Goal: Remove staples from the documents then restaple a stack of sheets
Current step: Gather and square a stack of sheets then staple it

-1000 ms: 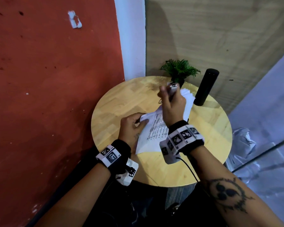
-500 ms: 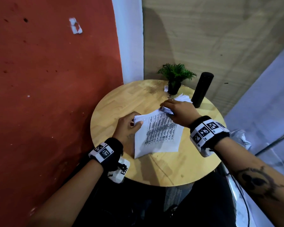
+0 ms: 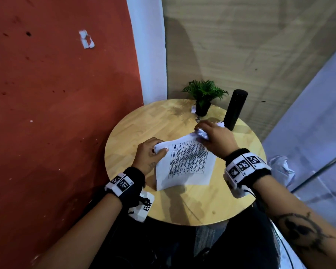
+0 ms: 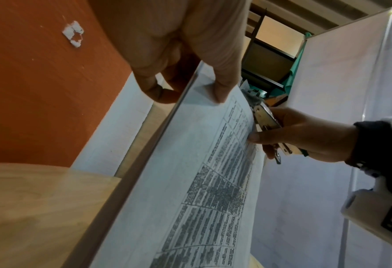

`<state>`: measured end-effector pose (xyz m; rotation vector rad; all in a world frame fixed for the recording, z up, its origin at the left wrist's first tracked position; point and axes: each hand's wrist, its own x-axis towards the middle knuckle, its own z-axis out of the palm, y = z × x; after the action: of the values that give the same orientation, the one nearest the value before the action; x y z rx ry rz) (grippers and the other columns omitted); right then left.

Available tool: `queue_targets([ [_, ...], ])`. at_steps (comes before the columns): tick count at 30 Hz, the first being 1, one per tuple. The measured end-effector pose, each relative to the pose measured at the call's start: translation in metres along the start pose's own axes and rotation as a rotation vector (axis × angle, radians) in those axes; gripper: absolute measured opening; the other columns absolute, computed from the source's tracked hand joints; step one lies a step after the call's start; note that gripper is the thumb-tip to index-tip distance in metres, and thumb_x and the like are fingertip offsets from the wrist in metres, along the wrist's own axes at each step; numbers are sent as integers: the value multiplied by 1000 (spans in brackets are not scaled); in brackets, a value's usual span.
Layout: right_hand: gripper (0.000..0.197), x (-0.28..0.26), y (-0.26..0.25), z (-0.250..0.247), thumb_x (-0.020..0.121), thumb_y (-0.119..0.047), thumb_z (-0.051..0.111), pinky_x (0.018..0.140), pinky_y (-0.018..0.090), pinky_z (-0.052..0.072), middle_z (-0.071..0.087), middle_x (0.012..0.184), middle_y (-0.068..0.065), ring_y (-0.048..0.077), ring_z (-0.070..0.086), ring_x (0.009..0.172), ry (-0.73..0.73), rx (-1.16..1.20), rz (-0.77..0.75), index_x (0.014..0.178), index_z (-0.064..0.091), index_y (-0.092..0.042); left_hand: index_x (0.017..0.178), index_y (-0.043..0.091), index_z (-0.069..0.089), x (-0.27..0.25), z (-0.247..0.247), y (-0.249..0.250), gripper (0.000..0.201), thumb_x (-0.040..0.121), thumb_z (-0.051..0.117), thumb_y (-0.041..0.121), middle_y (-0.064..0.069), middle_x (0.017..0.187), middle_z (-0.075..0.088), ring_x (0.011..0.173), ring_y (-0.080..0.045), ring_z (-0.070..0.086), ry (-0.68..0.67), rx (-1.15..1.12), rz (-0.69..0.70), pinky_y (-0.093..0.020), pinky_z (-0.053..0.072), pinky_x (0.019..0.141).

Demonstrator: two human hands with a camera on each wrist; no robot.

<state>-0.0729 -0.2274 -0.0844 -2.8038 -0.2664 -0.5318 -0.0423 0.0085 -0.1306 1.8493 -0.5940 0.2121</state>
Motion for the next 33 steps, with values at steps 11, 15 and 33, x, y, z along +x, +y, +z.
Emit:
queue_targets([
  [11, 64, -27, 50, 34, 69, 14, 70, 39, 18, 41, 66, 81, 3, 6, 59, 51, 56, 1179, 661, 123, 47, -12, 84, 21, 57, 0, -9, 1, 4, 85, 58, 25, 18, 61, 57, 54, 6, 46, -111, 118, 17, -8, 32, 52],
  [15, 38, -34, 60, 53, 72, 13, 64, 45, 19, 46, 69, 68, -3, 9, 61, 53, -45, 1317, 741, 101, 55, -11, 79, 41, 56, 3, -12, -2, 11, 85, 59, 33, 24, 66, 59, 57, 3, 44, -157, 55, -4, -13, 34, 55],
  [33, 17, 4, 91, 114, 85, -9, 63, 53, 29, 45, 57, 71, 17, 24, 53, 55, -297, 881, 1106, 84, 58, 8, 103, -3, 63, 104, 46, -161, 22, 90, 62, 14, -12, 91, 65, 80, -21, 59, -26, -176, -919, -36, 45, 85],
])
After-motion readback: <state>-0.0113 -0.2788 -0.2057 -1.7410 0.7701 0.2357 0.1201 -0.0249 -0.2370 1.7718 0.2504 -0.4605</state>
